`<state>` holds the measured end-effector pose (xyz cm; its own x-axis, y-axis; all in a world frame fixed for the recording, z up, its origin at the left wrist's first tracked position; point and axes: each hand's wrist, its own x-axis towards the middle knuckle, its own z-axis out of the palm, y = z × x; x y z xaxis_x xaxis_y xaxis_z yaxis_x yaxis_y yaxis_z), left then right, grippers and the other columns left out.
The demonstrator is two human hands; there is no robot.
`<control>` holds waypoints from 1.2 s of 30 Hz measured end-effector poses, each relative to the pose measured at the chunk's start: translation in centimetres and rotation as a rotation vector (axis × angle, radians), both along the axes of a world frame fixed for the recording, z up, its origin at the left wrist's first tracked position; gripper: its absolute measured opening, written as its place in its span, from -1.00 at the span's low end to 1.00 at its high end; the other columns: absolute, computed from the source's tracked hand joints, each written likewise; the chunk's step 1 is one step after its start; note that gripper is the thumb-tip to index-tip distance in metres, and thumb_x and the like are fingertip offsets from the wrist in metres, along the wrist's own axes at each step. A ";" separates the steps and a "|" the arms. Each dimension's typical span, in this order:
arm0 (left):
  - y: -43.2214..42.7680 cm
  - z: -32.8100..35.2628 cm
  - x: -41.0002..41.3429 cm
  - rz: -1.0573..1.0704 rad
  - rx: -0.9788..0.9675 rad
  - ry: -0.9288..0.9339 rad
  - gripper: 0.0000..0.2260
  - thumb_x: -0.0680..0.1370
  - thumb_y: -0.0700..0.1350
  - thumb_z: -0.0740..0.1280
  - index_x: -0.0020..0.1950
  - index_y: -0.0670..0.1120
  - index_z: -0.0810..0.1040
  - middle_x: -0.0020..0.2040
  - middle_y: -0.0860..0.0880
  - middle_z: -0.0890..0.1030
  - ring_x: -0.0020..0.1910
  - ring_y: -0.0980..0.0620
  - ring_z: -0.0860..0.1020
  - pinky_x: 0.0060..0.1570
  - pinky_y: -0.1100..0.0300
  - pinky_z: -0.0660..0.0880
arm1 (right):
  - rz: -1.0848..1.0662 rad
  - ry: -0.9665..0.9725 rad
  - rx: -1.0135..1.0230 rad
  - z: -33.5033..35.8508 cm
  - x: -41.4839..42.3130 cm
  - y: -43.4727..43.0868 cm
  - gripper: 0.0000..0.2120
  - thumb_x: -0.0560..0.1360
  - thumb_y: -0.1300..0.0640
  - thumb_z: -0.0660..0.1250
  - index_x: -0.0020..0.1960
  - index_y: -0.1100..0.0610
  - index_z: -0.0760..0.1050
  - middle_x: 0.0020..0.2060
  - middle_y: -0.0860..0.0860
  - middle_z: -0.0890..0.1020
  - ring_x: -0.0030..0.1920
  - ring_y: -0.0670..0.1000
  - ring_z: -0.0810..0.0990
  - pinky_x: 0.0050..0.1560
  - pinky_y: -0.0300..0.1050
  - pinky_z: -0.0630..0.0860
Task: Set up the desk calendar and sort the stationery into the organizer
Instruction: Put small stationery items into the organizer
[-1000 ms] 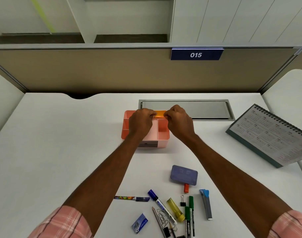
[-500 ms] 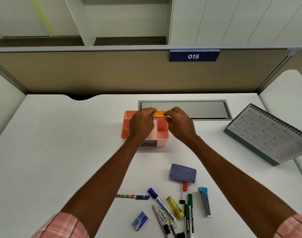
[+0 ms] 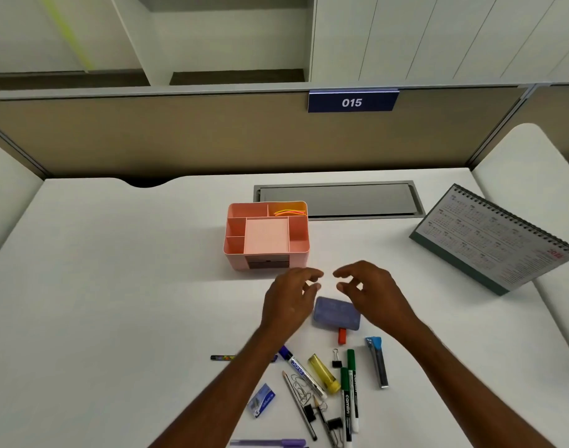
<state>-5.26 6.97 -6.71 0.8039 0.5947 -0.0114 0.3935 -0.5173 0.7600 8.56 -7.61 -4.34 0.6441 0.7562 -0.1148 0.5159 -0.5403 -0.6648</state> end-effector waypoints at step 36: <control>0.3 2.1 -0.9 -0.143 -0.283 -0.086 -0.45 0.49 -0.06 0.56 0.44 0.01 0.48 0.30 0.11 0.60 0.18 0.13 0.60 0.02 0.48 0.53 | -0.017 0.311 0.230 4.4 0.5 -1.8 -0.41 0.48 0.07 0.54 0.47 -0.06 0.46 0.25 -0.18 0.62 0.13 -0.24 0.63 -0.01 -0.43 0.56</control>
